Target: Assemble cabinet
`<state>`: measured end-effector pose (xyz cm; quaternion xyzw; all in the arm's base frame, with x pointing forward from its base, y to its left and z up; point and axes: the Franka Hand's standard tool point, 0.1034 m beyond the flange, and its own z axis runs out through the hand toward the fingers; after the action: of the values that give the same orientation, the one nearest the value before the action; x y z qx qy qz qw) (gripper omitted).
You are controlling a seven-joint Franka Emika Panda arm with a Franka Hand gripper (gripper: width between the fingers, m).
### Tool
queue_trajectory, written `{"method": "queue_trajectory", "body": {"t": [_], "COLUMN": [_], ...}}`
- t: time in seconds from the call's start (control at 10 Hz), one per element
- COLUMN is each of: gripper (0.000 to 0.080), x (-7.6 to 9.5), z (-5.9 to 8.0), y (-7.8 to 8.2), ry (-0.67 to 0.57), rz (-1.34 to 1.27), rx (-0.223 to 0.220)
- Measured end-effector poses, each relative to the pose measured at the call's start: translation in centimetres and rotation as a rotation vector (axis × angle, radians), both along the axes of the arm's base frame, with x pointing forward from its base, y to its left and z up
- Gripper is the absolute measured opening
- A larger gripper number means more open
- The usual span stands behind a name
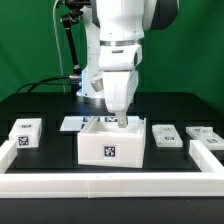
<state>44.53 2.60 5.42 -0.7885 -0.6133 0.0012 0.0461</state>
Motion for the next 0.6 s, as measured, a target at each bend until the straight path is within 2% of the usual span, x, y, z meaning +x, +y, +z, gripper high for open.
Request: {"method": "queue_trajectory", "body": {"t": [0.2, 0.6], "gripper": [0.0798, 0.0798], "x": [-0.21, 0.31], "z": [-0.96, -1.24], "y": [0.73, 0.74], "ry": [0.017, -0.035], "rz": [-0.035, -0.053], "rx": [0.004, 0.005]}}
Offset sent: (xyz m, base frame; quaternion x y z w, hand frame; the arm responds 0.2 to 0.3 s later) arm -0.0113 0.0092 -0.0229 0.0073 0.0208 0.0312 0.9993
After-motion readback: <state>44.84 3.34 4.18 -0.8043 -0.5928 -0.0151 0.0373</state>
